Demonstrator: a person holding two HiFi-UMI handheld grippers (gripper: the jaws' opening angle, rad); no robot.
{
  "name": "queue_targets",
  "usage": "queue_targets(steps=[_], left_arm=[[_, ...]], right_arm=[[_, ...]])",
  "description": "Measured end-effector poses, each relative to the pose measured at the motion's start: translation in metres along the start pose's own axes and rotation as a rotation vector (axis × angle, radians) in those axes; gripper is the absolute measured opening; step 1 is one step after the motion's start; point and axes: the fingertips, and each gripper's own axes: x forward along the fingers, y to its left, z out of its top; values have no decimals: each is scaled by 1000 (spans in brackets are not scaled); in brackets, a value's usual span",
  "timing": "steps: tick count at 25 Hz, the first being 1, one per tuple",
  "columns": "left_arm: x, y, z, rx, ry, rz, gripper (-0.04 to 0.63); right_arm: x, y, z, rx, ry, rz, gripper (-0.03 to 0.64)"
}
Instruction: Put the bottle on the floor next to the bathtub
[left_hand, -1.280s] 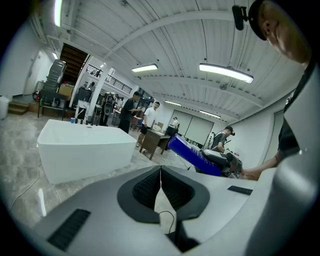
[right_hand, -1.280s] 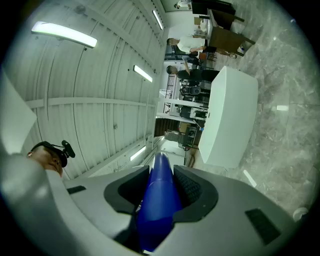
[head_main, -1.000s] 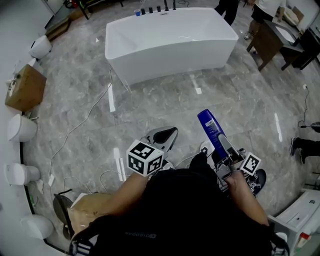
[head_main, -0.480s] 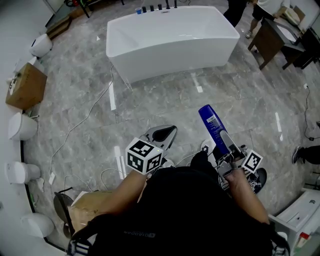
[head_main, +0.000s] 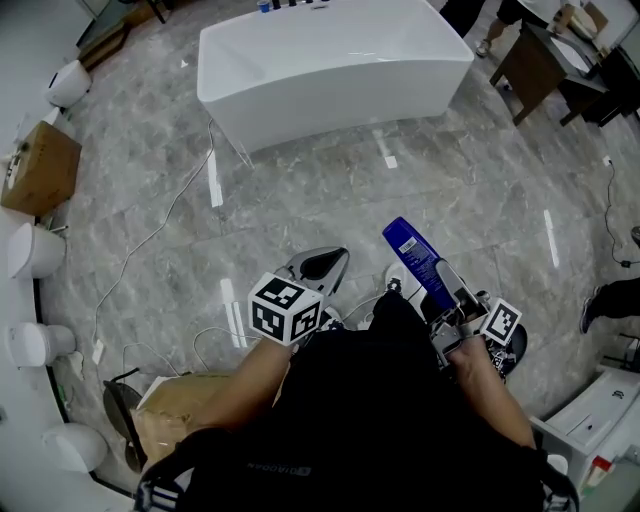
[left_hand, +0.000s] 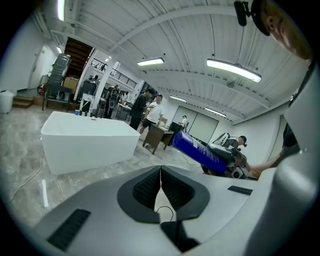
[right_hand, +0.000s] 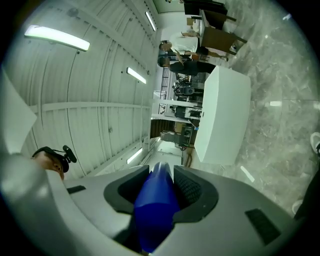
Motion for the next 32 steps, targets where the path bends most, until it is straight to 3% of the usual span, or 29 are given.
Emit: queue_targets(steps=[5, 12, 16, 32], left_arm=[[15, 0, 18, 22, 7, 7, 17], [40, 8, 44, 47, 20, 45, 17], [68, 9, 72, 28, -17, 54, 17], [169, 19, 116, -6, -14, 140, 17]], right_arm=[[9, -10, 25, 1, 6, -7, 167], [32, -15, 77, -9, -11, 48, 167], [41, -20, 122, -19, -16, 53, 167], [55, -69, 236, 34, 40, 26, 167]])
